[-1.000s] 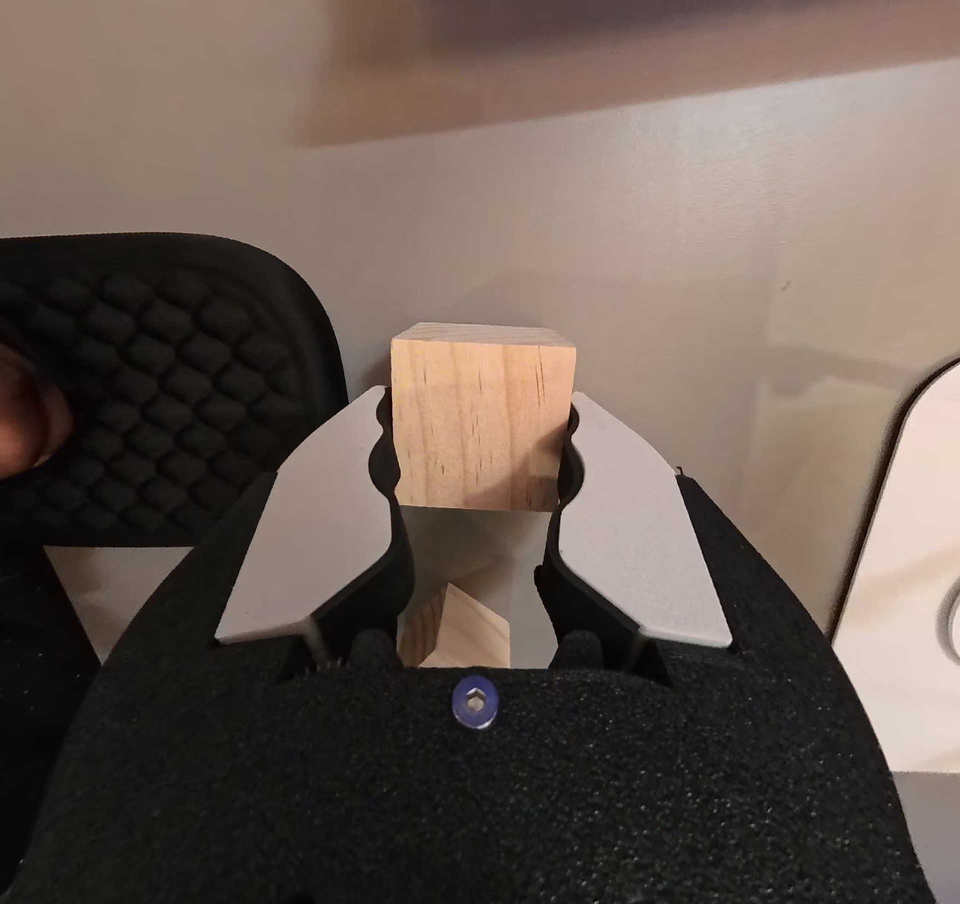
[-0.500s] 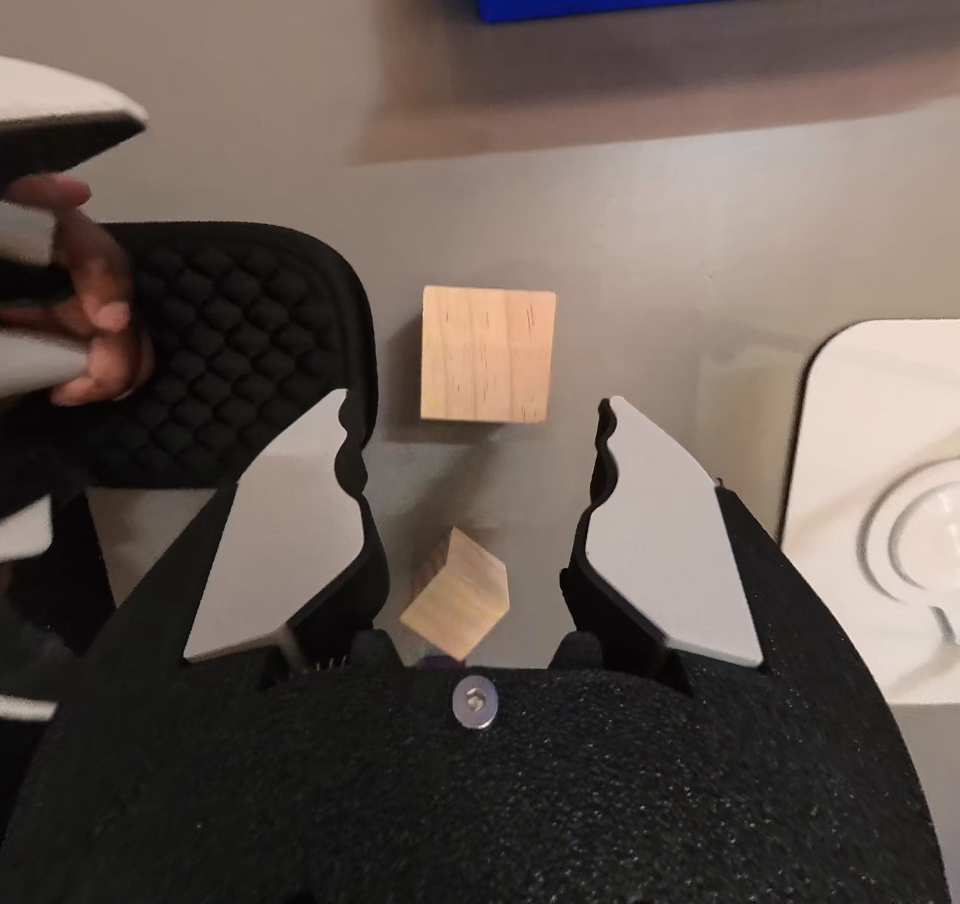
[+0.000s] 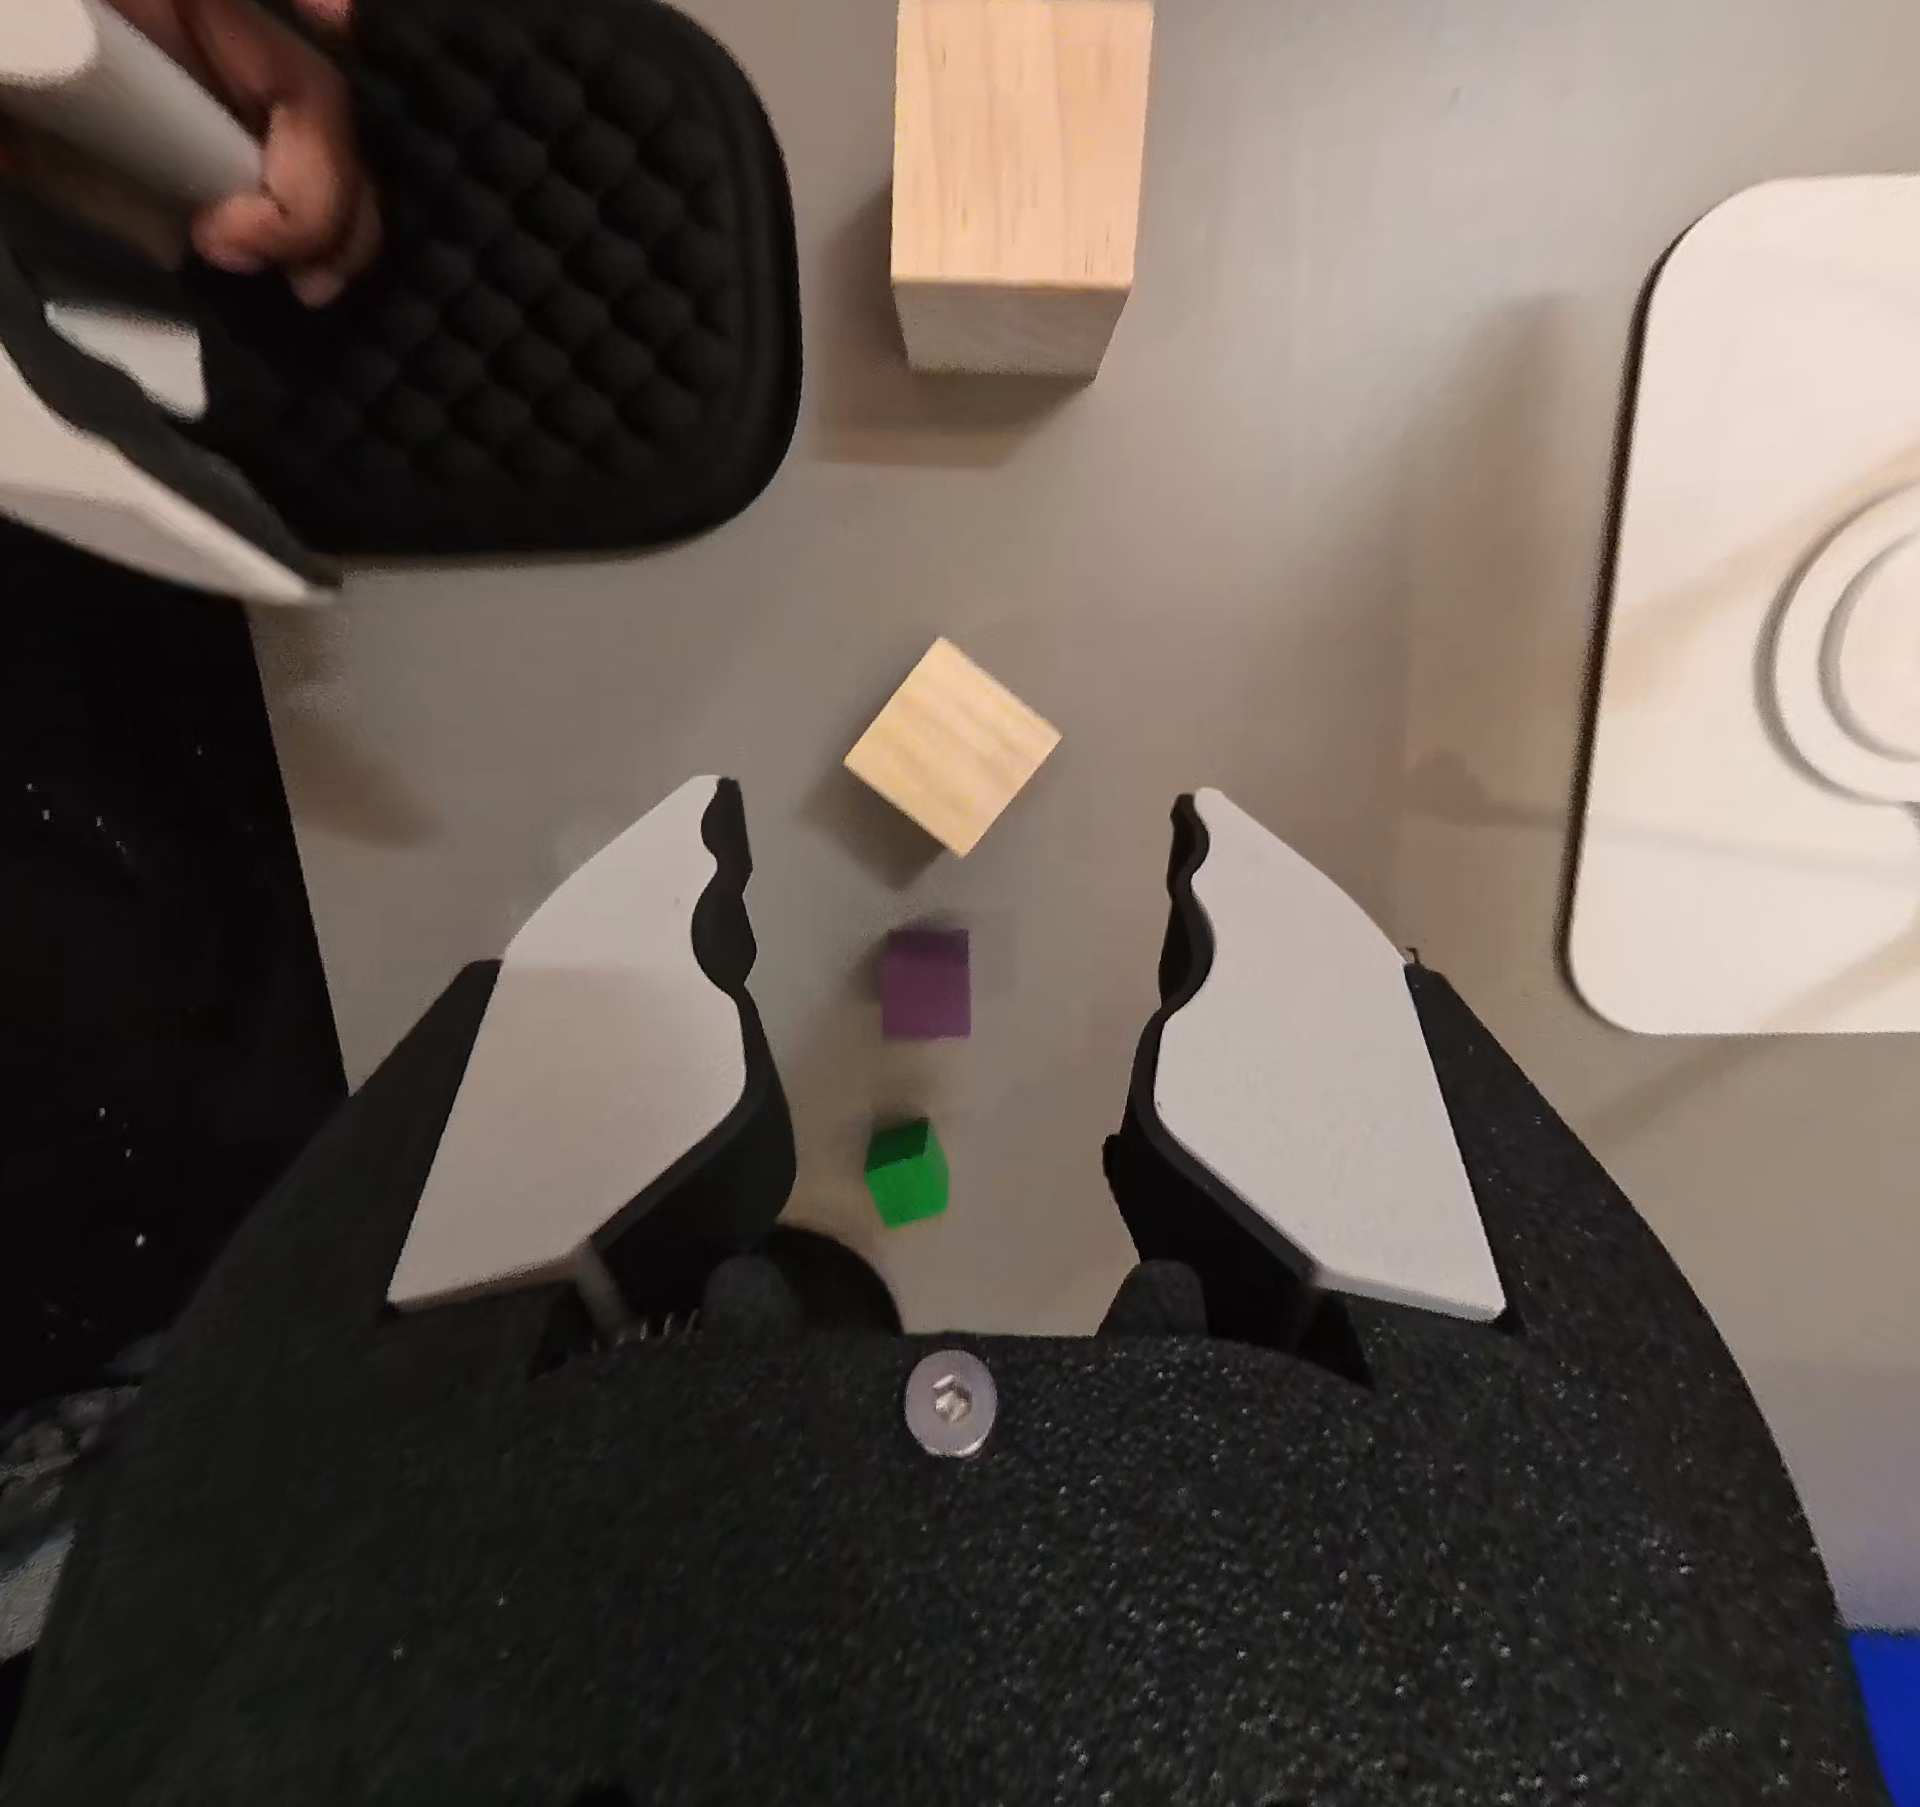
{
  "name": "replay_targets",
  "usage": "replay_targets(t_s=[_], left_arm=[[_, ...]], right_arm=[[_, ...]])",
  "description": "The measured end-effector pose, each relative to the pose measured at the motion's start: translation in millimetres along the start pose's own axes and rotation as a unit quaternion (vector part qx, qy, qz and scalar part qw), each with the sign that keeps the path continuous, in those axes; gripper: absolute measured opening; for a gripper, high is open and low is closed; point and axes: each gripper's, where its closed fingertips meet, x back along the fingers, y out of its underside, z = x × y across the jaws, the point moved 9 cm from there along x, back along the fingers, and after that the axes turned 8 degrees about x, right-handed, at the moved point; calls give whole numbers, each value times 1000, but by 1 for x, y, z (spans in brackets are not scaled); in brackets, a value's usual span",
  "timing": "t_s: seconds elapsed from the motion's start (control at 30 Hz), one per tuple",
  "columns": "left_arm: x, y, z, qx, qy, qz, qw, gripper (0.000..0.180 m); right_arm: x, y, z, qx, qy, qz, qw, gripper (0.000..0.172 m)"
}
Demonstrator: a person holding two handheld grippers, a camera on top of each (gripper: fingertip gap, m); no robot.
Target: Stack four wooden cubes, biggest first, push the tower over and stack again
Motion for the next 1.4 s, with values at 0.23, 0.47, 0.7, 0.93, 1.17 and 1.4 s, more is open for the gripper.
replay_targets(t_s=[0.23,0.47,0.7,0.93,1.17,1.4], left_arm=[[0,0,1,-6,0,1,1000,143],[0,0,2,-12,-2,-1,1000,143],[0,1,2,-13,-2,-3,1000,142],[-1,1,1,-6,1,-6,1000,141],[-2,2,2,-13,4,-15,1000,139],[-3,2,2,-14,-1,-17,1000,139]], right_arm=[[-10,33,-19,48,-23,-13,998,75],[-36,24,-15,263,-34,15,964,58],[-57,4,1,387,-68,-104,914,66],[-75,0,5,404,-95,-116,903,45],[-33,-62,24,198,-61,-29,978,44],[-34,-121,17,77,25,-62,995,44]])
